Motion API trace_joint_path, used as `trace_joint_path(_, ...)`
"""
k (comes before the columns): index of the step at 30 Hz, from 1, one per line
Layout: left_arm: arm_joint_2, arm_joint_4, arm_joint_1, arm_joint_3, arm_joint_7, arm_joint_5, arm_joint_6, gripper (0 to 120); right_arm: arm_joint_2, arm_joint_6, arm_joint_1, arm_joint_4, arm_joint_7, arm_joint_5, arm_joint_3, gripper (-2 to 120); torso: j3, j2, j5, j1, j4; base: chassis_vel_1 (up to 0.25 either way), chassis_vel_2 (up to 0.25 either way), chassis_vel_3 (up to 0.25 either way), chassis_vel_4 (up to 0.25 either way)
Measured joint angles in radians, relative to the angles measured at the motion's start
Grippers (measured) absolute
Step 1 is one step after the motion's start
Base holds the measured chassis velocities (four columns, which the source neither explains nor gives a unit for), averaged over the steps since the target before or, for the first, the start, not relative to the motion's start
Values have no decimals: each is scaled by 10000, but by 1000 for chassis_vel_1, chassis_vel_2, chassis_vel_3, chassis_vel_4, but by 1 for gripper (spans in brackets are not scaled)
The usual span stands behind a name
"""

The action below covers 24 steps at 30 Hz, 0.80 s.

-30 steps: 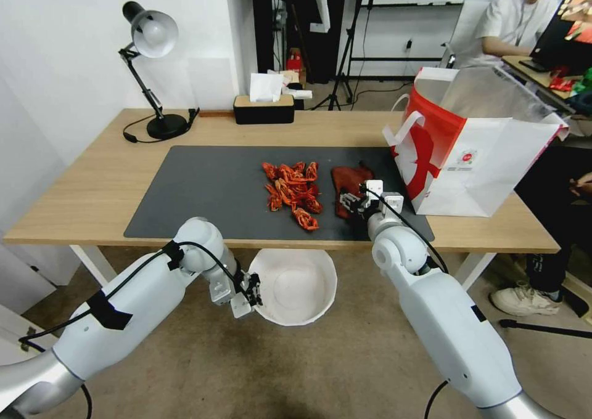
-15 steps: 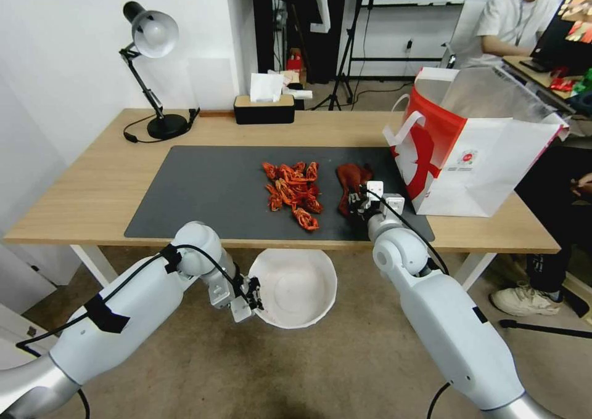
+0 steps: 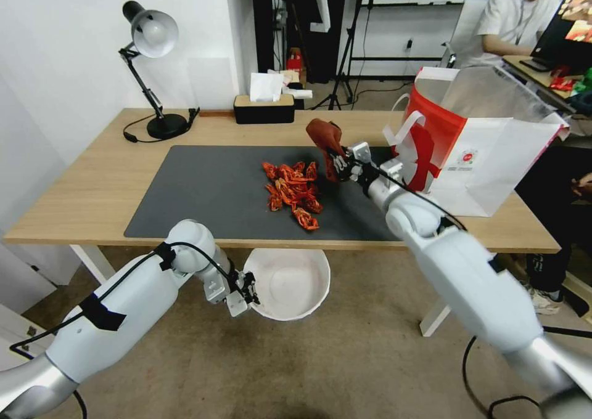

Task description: Sweep shrimp from table into container with towel, then put container into takeout bag.

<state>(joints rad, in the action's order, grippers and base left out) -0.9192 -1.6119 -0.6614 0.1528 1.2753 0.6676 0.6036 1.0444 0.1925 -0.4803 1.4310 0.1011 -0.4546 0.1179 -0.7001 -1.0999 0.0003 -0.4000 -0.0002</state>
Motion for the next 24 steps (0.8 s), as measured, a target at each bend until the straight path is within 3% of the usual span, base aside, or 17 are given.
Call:
trace_joint_path(11,10,40,0,-37,-149,121,104,0,741,-196,1620,-2563,1011,2068,955,10,-1,0,-3,-1,1,0,0,0,0)
trace_joint_path(12,10,40,0,-37,-149,121,104,0,741,-196,1620,-2563,1011,2068,955,10,-1,0,-3,-1,1,0,0,0,0)
trace_joint_path(14,-40,100,43,-45,-265,242,123,0,997,-1464,1944,-3119,1260,2231,1142,10,0,0,-4,-1,4,0,0,0,0)
trace_joint_path(24,-98,147,39,-149,-411,519,307,0,1281,-1860,2154,-4028,1791,2237,1246,10,1,0,-4,-1,-1,0,0,0,0)
